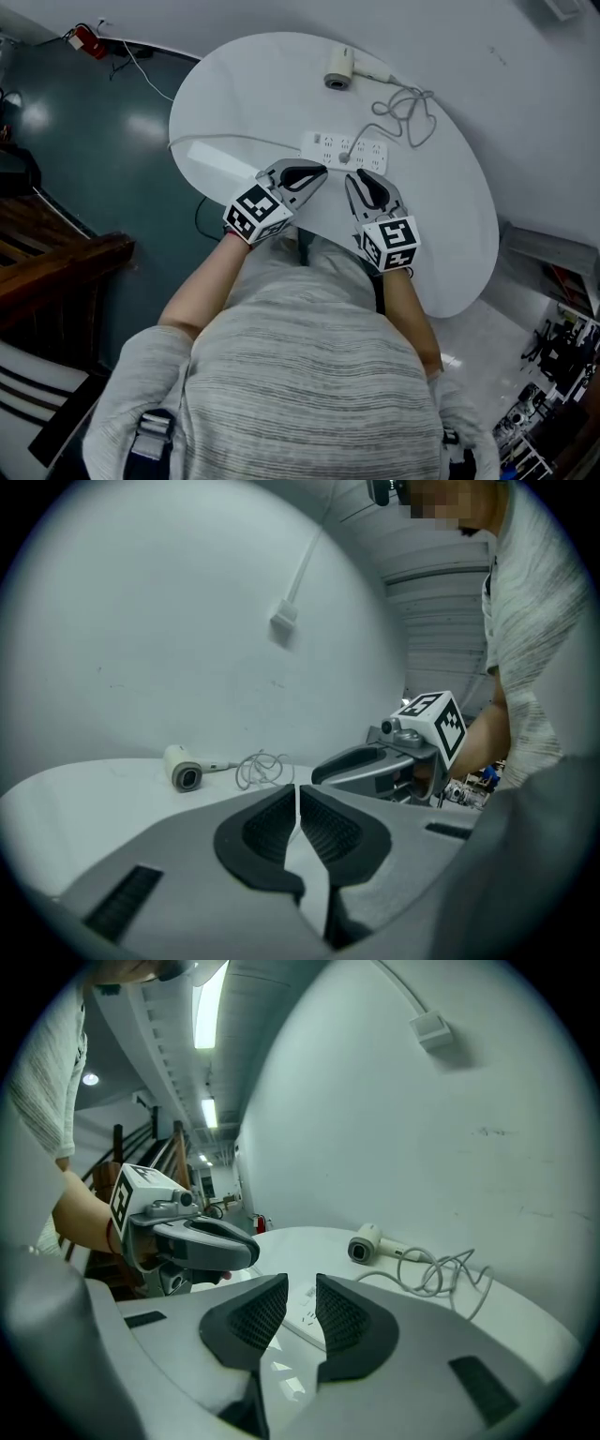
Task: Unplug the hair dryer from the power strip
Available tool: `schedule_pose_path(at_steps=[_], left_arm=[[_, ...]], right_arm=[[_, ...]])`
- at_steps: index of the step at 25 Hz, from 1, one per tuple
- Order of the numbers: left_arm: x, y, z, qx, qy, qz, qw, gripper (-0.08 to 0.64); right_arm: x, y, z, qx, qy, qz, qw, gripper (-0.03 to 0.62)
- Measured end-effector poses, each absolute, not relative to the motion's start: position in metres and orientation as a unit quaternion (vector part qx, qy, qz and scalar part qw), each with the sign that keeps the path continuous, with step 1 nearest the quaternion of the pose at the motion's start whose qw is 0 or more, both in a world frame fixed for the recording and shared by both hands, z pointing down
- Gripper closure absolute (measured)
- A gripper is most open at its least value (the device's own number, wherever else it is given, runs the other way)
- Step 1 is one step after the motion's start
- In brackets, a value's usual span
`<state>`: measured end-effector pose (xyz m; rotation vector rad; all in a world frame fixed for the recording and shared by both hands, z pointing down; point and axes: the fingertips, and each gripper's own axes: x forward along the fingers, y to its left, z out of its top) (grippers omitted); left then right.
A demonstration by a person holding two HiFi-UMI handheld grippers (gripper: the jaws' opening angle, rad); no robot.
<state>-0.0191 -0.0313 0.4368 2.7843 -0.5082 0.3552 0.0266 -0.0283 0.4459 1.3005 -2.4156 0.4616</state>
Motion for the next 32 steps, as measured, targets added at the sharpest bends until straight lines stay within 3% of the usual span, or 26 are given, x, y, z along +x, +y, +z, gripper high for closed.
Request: schedule_pose_path(at_steps=[22,26,32], left_arm=[[-0.002,-0.054,0.49,0.95,-0.179,0.18,0.184,0.533],[0.001,-0.057,0.498,0.949,-0.166,0.196,0.182,0.451],[0.004,-0.062,0.514,0.948,-0.153,0.256,0.113,0.22]], right_arm=[[0.033,-0.079,0.535,0.403,-0.848,0.186,0.289,0.476],[0.031,-0.08,0.545,0.394,-0.847,0.185,0.306,0.476],[0.029,-0.081,0.549,0.39,-0.846,0.181,0.316,0.476]])
